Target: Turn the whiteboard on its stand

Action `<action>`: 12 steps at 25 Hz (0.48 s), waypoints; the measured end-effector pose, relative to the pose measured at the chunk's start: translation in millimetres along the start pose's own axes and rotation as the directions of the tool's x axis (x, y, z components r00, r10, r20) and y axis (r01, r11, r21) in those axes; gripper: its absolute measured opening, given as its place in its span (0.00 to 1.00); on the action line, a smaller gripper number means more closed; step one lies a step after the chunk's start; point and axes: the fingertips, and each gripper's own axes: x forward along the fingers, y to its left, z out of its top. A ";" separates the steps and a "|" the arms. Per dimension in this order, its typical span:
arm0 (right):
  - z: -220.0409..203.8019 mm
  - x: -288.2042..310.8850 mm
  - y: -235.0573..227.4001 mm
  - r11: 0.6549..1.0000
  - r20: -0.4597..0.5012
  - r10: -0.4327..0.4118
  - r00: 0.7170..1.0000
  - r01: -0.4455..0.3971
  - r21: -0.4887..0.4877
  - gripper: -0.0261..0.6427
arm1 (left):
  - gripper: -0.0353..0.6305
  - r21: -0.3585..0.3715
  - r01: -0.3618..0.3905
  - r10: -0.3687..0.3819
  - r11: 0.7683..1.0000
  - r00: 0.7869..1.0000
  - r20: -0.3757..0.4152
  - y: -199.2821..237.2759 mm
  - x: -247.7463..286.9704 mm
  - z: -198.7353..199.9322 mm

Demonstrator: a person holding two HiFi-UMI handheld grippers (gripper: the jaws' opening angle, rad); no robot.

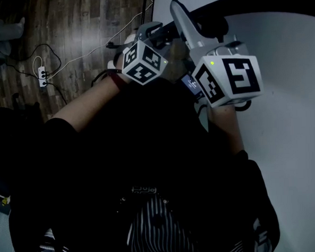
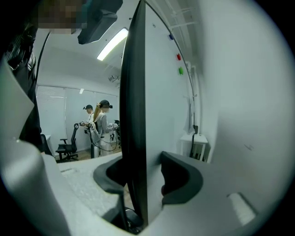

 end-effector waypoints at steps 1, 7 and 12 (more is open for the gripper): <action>-0.2 -4.4 0.9 1.000 -0.009 -0.002 1.000 0.002 -0.005 0.32 | 0.42 0.001 -0.002 0.002 1.000 1.000 0.003 -4.2 -1.1 1.1; -28.8 -23.3 -15.0 0.999 -0.009 0.029 1.000 -0.030 -0.017 0.33 | 0.42 0.003 -0.020 0.020 1.000 1.000 0.011 -30.9 24.5 -8.4; -25.5 -43.5 -14.4 0.998 -0.011 0.057 0.998 -0.058 -0.040 0.33 | 0.43 -0.007 -0.023 0.023 1.000 0.999 0.024 -48.5 21.6 0.9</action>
